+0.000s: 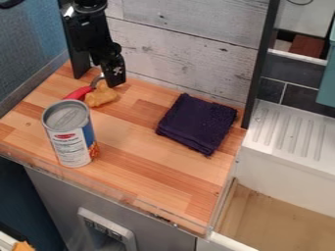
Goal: Move left pastry from top left of the table to the bottom right of the table
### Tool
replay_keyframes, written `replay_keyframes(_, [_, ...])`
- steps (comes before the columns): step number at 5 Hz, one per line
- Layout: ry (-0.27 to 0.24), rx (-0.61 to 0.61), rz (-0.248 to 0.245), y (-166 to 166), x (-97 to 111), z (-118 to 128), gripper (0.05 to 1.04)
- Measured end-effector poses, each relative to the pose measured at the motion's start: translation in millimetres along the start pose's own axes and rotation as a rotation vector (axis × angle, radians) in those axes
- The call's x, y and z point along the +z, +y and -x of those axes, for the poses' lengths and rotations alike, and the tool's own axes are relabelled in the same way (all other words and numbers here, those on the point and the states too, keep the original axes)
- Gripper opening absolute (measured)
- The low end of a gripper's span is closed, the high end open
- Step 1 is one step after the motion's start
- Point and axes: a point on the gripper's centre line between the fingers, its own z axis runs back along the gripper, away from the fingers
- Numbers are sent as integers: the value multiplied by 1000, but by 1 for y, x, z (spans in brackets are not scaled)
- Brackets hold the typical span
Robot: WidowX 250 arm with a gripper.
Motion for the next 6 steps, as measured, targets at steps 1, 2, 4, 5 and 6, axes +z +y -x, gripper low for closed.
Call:
replay_keyframes(1, [-21, 2, -28, 3, -11, -2, 1001])
replay_keyframes(2, [-50, 38, -29, -11, -27, -5, 1001])
replay_keyframes(4, [-128, 72, -48, -35, -61, -8, 1001])
replay_keyframes(5, [-160, 39, -36, -42, -78, -11, 1001])
replay_keyframes(6, [-181, 33, -17, -49, -94, -11, 1001])
